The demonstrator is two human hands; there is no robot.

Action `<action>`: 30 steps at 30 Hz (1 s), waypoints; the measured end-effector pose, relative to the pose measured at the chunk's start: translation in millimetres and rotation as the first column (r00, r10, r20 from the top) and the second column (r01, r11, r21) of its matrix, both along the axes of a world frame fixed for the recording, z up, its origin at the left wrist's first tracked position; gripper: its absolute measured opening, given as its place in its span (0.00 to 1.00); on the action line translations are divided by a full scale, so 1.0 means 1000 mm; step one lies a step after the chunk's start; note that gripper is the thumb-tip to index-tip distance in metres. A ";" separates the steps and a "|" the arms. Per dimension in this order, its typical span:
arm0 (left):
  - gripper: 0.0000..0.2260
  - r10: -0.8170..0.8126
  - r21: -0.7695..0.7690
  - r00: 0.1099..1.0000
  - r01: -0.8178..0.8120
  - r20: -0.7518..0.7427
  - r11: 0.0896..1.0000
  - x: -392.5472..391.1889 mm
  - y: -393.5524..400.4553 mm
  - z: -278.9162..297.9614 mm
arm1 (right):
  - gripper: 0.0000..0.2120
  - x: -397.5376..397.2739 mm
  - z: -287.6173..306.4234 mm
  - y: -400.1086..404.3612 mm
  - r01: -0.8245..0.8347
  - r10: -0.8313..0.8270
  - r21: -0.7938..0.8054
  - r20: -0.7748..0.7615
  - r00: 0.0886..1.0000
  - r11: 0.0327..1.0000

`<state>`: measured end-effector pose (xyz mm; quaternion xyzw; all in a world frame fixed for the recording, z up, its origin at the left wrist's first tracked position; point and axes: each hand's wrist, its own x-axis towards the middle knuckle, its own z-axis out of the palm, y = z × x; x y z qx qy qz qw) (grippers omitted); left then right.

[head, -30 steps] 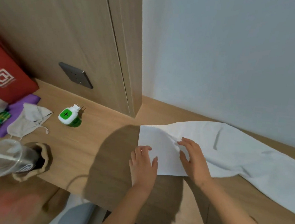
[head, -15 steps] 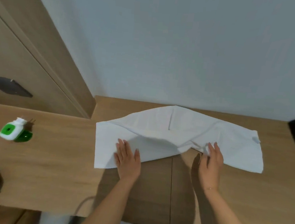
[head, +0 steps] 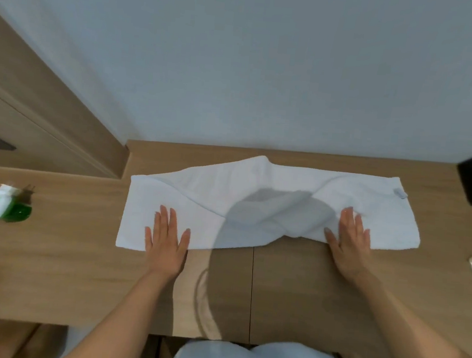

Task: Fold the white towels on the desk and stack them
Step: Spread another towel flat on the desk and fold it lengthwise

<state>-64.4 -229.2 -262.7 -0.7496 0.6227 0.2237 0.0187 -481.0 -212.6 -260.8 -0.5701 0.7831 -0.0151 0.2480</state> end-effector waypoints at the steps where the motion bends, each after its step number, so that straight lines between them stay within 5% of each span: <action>1: 0.30 -0.018 0.010 1.000 0.018 0.006 1.000 0.006 0.000 0.001 | 0.34 -0.008 -0.001 0.006 0.008 -0.008 0.020 -0.026 1.000 1.000; 11: 0.32 -0.128 0.137 0.992 0.126 0.003 0.983 0.036 0.005 0.015 | 0.34 -0.029 -0.001 0.060 -0.002 0.008 0.099 -0.061 0.998 0.995; 15: 0.29 -0.020 0.108 0.999 0.023 -0.032 0.994 0.025 -0.007 0.032 | 0.36 -0.027 0.007 0.061 -0.006 0.008 0.123 -0.020 1.000 0.992; 18: 0.19 0.010 -0.132 0.980 -0.037 -0.199 0.991 -0.002 -0.025 0.053 | 0.30 -0.026 0.028 0.049 0.013 -0.012 -0.044 0.029 0.999 0.999; 23: 0.10 -0.353 -0.211 0.890 0.301 -0.288 0.930 -0.075 -0.080 0.076 | 0.13 -0.015 0.074 -0.013 -0.084 0.119 -0.355 0.078 0.990 0.931; 30: 0.13 -0.497 0.147 0.866 0.499 -0.050 0.854 -0.113 -0.128 0.055 | 0.15 0.010 0.071 -0.094 -0.361 0.358 -0.025 0.201 0.912 0.932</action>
